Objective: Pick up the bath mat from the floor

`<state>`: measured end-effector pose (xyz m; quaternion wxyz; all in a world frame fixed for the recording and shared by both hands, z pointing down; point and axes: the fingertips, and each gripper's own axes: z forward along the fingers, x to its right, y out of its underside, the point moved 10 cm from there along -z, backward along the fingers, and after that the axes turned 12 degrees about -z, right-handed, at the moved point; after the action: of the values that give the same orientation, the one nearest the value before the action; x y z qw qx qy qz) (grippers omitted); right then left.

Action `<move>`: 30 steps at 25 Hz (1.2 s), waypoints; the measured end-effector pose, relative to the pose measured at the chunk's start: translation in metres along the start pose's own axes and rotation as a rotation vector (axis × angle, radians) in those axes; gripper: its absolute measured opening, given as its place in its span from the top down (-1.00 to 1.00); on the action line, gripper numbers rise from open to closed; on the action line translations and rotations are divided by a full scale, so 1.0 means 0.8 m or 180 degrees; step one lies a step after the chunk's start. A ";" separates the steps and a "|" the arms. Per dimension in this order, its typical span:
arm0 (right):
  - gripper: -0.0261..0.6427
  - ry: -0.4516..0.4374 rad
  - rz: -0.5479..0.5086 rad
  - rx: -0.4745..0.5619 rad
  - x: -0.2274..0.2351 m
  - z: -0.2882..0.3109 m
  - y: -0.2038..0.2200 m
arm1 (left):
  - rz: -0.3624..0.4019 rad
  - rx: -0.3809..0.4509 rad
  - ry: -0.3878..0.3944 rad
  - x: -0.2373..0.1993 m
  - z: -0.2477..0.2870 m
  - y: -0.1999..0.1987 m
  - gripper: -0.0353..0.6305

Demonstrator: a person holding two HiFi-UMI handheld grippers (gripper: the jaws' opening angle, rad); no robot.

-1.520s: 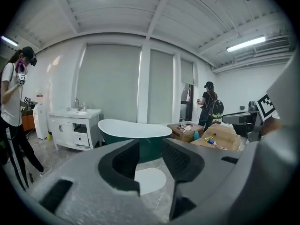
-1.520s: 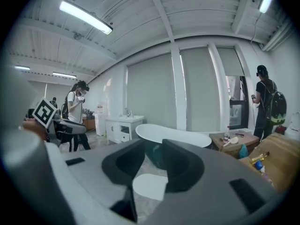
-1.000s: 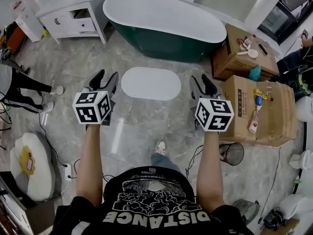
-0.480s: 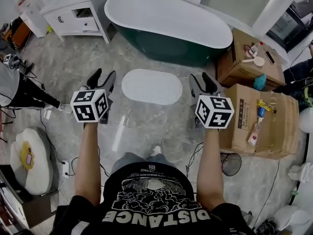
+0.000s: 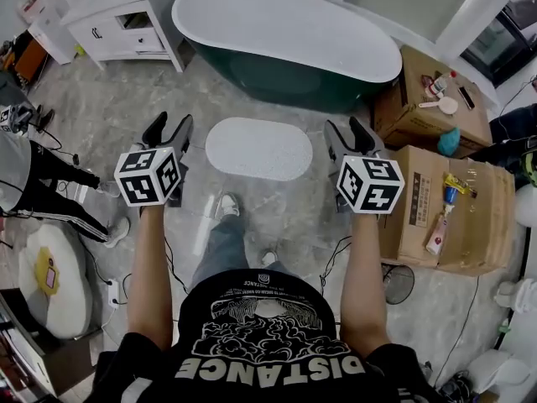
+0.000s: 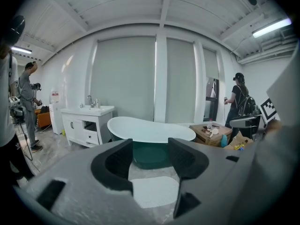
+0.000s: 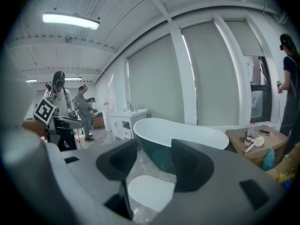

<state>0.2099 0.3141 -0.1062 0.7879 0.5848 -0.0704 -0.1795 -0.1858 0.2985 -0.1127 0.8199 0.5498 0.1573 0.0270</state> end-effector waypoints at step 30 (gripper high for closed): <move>0.14 0.0292 0.0204 -0.0804 0.001 0.337 0.004 | -0.0137 -0.0760 0.0428 -0.208 0.357 -0.031 0.10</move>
<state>0.1244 0.0729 -0.0207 0.8630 0.4860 -0.0298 -0.1347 -0.2650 -0.0024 0.0016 0.8675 0.4418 0.2194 0.0649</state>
